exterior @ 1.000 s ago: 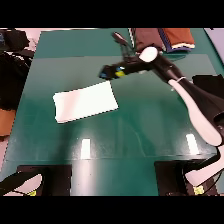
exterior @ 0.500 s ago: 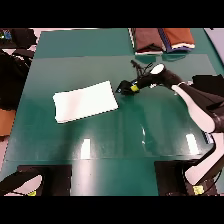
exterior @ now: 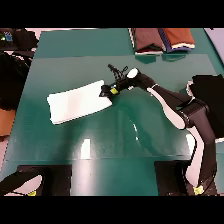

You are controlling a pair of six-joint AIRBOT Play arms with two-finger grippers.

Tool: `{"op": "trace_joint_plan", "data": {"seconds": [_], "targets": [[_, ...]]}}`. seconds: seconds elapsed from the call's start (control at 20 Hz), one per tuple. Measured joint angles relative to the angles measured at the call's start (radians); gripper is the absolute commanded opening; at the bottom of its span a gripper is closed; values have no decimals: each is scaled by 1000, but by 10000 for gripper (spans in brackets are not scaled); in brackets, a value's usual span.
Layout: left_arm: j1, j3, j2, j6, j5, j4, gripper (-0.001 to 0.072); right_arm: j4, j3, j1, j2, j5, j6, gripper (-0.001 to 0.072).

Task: Fold the shirts.

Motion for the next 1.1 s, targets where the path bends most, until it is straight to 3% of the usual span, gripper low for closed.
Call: {"op": "trace_joint_plan", "data": {"seconds": [0.25,0.4,0.7,1.1], "targets": [[-63,-15,0,3,-16,-16,26,-33,109,-85,57,-19,-1,20],[-145,-24,0,15,-15,-19,27,-157,129,-209,159,15,35,20],[-267,-28,0,23,13,-21,27,-472,140,-566,373,181,115,20],[-295,-29,0,16,58,-77,27,-579,141,-1015,470,250,148,20]]}}
